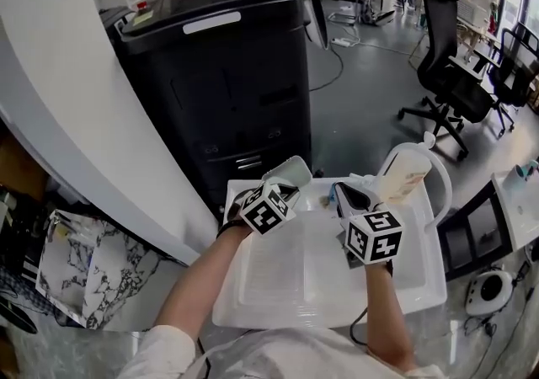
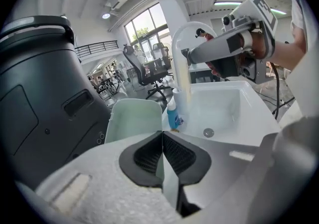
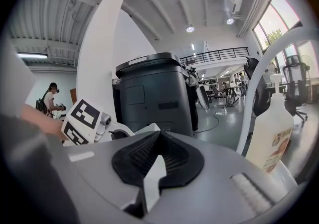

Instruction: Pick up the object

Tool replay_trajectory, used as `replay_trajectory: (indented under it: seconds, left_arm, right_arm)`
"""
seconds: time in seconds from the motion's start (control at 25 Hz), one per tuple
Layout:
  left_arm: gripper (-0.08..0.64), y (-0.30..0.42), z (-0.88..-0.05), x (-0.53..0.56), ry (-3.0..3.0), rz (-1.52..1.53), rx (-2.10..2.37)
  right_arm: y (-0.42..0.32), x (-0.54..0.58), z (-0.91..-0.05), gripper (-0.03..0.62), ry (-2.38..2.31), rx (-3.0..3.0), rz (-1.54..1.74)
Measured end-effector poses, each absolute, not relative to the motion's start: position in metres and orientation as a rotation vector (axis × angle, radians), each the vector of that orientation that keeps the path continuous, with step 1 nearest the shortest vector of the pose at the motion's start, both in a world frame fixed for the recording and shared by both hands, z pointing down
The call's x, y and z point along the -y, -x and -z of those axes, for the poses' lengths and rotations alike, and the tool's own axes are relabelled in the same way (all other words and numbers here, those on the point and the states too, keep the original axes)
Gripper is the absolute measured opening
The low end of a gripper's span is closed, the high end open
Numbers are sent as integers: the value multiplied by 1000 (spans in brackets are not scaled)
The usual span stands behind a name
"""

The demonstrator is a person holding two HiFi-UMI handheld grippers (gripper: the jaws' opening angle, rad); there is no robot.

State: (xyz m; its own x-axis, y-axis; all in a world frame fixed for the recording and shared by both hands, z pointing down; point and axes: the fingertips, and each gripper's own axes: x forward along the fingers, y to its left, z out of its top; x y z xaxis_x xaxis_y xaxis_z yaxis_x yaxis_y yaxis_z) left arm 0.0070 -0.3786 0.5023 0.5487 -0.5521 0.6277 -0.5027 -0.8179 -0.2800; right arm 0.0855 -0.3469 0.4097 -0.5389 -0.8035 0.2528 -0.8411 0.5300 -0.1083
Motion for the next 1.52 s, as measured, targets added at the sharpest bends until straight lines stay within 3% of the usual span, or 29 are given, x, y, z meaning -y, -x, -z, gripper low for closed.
replay_trajectory:
  seconds: [1.52]
  left_arm:
    - [9, 115, -391, 336, 2630, 266, -1859]
  right_arm:
    - [-71, 341, -371, 2, -1401, 2658, -201]
